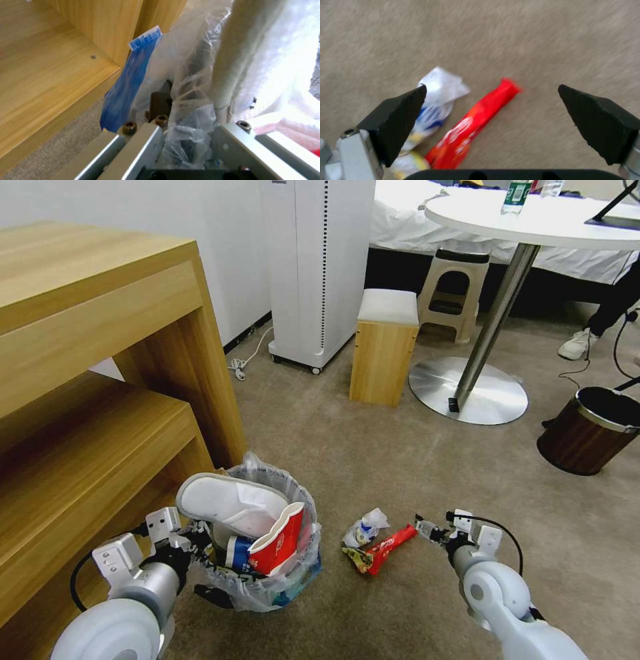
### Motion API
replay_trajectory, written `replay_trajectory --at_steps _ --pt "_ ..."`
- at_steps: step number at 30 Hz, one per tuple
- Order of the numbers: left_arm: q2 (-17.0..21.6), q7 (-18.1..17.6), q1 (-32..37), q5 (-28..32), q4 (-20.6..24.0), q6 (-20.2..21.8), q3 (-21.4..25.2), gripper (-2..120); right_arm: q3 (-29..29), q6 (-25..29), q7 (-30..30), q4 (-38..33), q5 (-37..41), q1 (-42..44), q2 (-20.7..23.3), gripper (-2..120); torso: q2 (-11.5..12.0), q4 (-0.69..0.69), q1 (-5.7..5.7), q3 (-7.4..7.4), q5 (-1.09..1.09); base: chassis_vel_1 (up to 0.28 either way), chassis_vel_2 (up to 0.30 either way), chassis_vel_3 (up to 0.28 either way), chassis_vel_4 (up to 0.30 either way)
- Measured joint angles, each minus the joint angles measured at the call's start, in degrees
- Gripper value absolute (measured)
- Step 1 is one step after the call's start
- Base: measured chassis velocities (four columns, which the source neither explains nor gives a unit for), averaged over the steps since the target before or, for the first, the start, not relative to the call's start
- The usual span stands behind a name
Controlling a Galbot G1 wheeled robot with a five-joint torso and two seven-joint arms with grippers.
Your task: Pick up the trash bin and place the garbage on the floor into it.
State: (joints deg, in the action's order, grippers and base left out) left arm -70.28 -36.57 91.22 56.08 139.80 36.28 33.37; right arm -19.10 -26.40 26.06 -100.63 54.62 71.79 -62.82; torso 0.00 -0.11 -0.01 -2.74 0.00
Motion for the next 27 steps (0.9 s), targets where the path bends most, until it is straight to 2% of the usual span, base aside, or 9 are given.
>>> replay_trajectory --at_steps 4,16,27 --pt "0.1 0.0 0.1 0.0 0.0 0.0 0.1 1 1.4 -2.1 0.4 1.5 3.0 -1.6 -1.4 100 0.0 0.0 0.0 0.0 0.0 0.0 0.0 0.0 0.0" --pt "-0.7 0.0 0.6 -1.0 0.1 0.0 -0.5 1 3.9 -2.4 -0.3 7.0 5.5 -5.5 -5.3 100 0.0 0.0 0.0 0.0 0.01 0.0 0.0 0.0 0.0" --pt "-0.5 0.0 0.7 -0.9 0.2 -0.1 -0.3 1 4.8 -4.5 3.9 11.5 9.7 -6.1 -10.1 100 0.0 0.0 0.0 0.0 0.0 0.0 0.0 0.0 0.0"
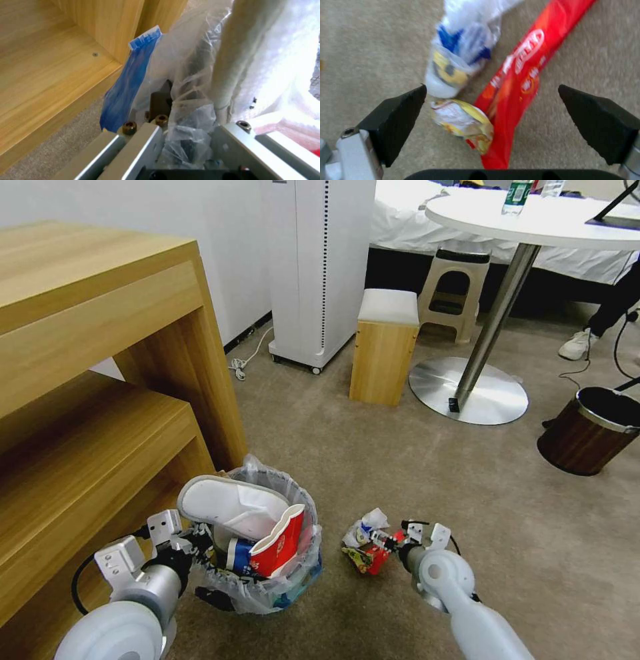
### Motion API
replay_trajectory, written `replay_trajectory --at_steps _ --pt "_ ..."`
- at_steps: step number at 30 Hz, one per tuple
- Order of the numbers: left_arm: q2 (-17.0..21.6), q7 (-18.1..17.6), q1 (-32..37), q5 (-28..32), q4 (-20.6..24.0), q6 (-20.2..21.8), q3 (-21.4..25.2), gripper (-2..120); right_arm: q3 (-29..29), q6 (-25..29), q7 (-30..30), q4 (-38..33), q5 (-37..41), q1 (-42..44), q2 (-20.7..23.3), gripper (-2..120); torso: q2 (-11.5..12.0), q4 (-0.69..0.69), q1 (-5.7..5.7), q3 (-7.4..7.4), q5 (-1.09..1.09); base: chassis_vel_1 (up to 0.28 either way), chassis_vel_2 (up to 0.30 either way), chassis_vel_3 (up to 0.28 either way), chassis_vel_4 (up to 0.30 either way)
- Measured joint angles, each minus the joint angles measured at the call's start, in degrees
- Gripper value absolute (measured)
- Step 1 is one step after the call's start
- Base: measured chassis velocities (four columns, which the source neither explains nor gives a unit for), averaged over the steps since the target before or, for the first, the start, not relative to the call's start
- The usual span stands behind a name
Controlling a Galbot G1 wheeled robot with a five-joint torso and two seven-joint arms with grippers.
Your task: Pick up the trash bin and place the garbage on the floor into it.
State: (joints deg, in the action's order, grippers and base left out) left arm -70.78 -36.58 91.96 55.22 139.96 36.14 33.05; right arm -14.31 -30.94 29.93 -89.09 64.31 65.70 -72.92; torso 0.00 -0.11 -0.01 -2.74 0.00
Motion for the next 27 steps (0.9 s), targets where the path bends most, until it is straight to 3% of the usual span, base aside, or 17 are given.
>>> replay_trajectory --at_steps 9,27 --pt "0.1 0.0 0.1 0.0 0.1 -0.2 -0.1 1 -1.5 0.2 0.2 4.0 -1.1 -1.0 -0.8 96 0.0 0.0 0.0 0.0 0.0 0.0 0.0 0.0 0.0" --pt "0.0 0.0 0.0 0.1 -0.1 -0.5 -0.2 1 -2.4 1.5 -2.7 9.4 -4.7 -4.2 -1.1 28 0.0 0.0 0.0 0.0 -0.01 0.0 0.0 0.0 0.0"
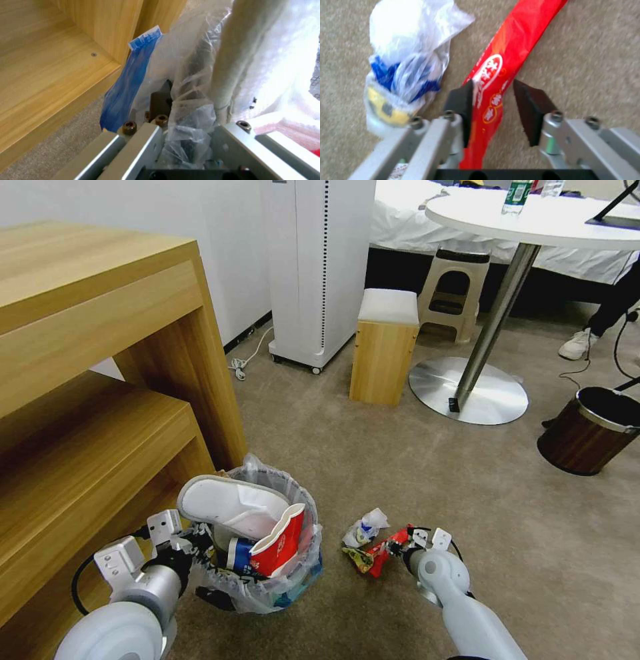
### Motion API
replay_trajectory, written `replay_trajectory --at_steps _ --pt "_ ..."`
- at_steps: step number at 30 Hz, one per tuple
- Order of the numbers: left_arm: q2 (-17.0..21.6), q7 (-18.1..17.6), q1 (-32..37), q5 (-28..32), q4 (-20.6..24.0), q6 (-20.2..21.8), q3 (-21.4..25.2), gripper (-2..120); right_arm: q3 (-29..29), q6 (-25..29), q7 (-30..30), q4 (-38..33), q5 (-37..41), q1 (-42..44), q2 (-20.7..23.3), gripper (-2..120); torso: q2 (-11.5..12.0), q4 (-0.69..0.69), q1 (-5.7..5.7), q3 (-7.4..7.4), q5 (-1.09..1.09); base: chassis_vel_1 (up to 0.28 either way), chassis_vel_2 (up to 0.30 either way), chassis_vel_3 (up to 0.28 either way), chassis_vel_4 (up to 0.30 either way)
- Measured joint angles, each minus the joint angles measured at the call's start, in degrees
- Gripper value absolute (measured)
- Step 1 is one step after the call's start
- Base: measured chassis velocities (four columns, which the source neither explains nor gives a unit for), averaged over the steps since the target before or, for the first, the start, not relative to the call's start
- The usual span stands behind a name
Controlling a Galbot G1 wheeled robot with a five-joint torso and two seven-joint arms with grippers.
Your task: Pick up the trash bin and place the garbage on the floor into it.
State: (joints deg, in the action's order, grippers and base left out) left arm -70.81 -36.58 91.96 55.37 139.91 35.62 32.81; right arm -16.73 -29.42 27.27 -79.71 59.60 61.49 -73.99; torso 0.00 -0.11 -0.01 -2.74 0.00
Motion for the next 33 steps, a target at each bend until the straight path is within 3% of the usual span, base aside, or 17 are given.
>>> replay_trajectory --at_steps 4,10,13,22,24,33 --pt "-0.1 0.0 -0.2 0.0 -0.1 0.0 -0.2 1 -0.3 0.2 -0.6 0.9 -0.6 -0.7 0.4 15 0.0 0.0 0.0 0.0 0.0 0.0 0.0 0.0 0.0" --pt "-0.2 0.0 -0.2 0.0 -0.2 0.0 -0.3 1 -0.2 0.4 -1.2 1.5 -1.5 -0.9 0.9 13 0.0 0.0 0.0 0.0 0.0 0.0 0.0 0.0 0.0" --pt "-0.2 0.0 -0.3 0.1 -0.2 0.0 -0.3 1 -0.1 0.4 -1.5 1.6 -1.9 -0.9 1.1 0 0.0 0.0 0.0 0.0 0.0 0.0 0.0 0.0 0.0" --pt "-0.2 0.0 -0.3 0.2 -0.2 0.0 -0.3 1 -0.1 0.6 -3.9 1.1 -3.9 -0.3 1.6 0 0.0 0.0 0.0 0.0 0.0 0.0 0.0 0.0 0.0" --pt "-0.3 0.1 -0.3 0.2 -0.3 0.0 -0.4 1 -0.1 1.4 -6.6 1.1 -5.9 0.0 1.7 13 0.0 0.0 0.0 0.0 0.0 0.0 0.0 0.0 0.0" --pt "-0.2 0.1 -0.2 0.3 -0.3 0.0 -0.3 1 -0.2 2.1 -9.9 1.7 -7.5 -0.1 1.6 41 0.0 0.0 0.0 0.0 0.0 0.0 0.0 0.0 0.0"
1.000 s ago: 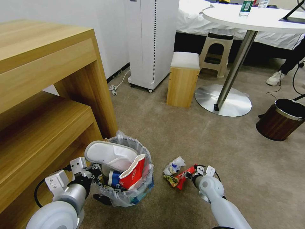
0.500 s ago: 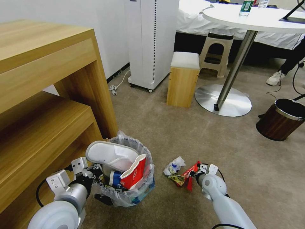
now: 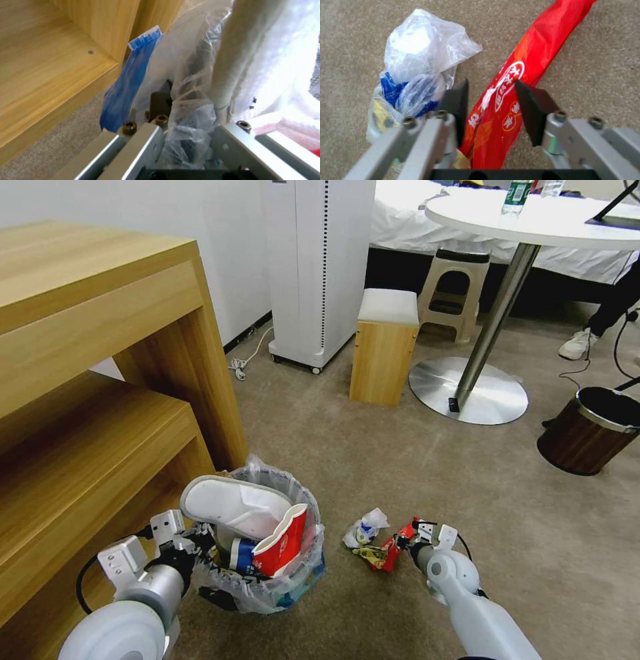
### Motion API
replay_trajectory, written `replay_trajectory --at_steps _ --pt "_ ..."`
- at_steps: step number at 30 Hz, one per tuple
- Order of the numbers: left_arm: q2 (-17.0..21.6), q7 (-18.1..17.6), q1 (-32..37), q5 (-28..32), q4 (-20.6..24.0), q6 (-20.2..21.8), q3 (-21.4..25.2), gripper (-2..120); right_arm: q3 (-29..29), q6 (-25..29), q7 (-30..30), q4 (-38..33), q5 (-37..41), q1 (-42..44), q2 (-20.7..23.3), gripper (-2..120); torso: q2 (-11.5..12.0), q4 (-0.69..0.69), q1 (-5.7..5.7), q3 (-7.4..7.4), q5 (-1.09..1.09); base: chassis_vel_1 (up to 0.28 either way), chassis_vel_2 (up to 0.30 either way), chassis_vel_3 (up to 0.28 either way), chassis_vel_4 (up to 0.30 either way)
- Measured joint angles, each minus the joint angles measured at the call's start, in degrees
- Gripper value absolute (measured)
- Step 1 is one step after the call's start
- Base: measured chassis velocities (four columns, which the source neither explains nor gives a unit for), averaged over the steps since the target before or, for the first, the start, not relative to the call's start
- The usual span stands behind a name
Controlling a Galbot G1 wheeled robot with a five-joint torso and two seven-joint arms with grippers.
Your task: Pick up the trash bin and place the garbage on the floor into it.
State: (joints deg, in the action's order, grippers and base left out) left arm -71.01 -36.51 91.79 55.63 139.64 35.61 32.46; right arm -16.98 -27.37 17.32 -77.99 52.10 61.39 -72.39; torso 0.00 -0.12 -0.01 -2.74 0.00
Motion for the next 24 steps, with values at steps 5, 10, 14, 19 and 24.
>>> replay_trajectory --at_steps 5,10,14,19,24 --pt "-0.1 0.0 0.1 0.0 0.0 0.0 -0.1 1 -0.1 -0.5 0.7 2.4 0.6 -1.3 -0.9 60 0.0 0.01 0.0 0.0 0.0 0.0 0.0 0.0 0.0" --pt "-0.1 0.0 0.3 0.0 0.1 0.0 0.1 1 0.0 -1.1 1.3 4.5 0.7 -2.2 -1.7 76 0.0 0.0 0.0 0.0 0.0 0.0 0.0 0.0 0.0" --pt "-0.1 -0.1 0.2 0.0 0.1 0.0 0.1 1 0.1 -1.2 1.5 4.8 0.6 -2.4 -1.7 65 0.0 0.01 0.0 0.0 0.0 0.0 0.0 0.0 0.0" --pt "-0.1 -0.1 0.1 0.0 0.0 0.0 0.1 1 0.1 -1.2 1.6 4.8 0.4 -2.4 -1.4 48 0.0 0.0 0.0 0.0 0.0 0.0 0.0 0.0 0.0" --pt "-0.1 -0.1 -0.1 0.0 -0.1 0.0 0.0 1 0.0 -1.1 1.6 4.5 0.4 -2.2 -1.0 32 0.0 0.0 0.0 0.0 0.0 0.0 0.0 0.0 0.0"
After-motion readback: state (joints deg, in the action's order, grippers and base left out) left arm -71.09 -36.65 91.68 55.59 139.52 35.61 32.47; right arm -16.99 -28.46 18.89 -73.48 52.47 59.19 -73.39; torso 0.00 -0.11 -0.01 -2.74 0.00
